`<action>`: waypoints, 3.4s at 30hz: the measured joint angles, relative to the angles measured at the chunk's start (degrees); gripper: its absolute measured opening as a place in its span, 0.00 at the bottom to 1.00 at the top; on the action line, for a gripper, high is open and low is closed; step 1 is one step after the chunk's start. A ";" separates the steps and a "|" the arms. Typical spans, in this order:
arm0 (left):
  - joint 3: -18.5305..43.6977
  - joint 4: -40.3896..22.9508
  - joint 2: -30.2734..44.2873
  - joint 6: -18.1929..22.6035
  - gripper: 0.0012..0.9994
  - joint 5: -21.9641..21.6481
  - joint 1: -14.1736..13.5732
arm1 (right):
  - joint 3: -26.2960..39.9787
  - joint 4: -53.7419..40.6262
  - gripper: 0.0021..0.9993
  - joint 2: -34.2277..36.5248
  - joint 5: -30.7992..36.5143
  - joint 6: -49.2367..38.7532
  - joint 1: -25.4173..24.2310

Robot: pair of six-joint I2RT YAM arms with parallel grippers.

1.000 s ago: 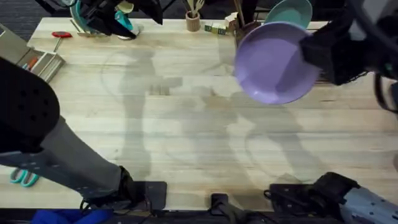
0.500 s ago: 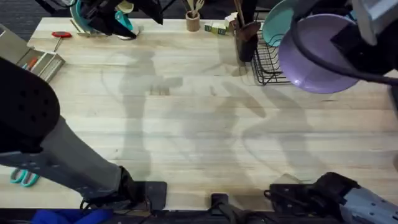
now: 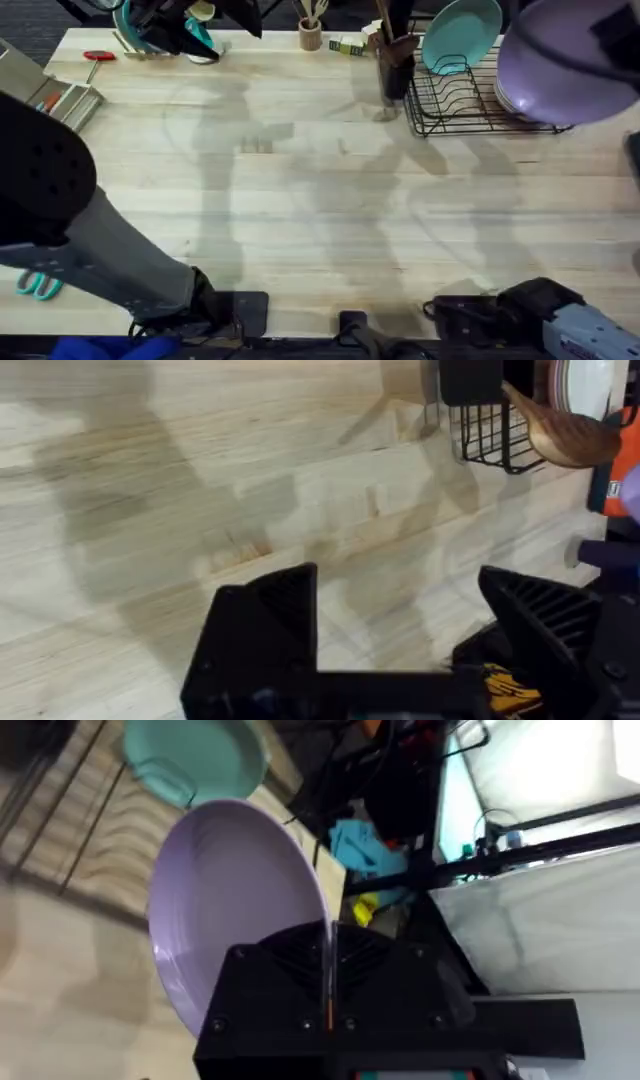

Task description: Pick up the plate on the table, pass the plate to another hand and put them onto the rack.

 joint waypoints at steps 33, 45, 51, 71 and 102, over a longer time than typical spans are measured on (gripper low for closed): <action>0.00 0.18 0.00 0.00 0.99 0.02 0.00 | 0.00 30.53 0.03 24.46 -67.08 -31.26 -35.17; 0.00 -0.09 0.00 0.00 0.99 0.00 0.00 | 0.00 37.65 0.03 32.06 -80.37 -41.11 -40.47; 0.00 -0.09 0.00 0.01 0.99 0.00 0.00 | 0.00 44.13 0.03 37.38 -82.92 -41.97 -40.55; 0.00 -0.55 0.00 0.00 0.99 0.02 0.00 | 0.00 51.40 0.03 45.31 -84.73 -45.18 -37.89; 0.00 -0.76 0.00 -1.29 0.99 0.02 0.00 | 0.20 50.81 0.13 52.77 -84.25 -43.13 -37.91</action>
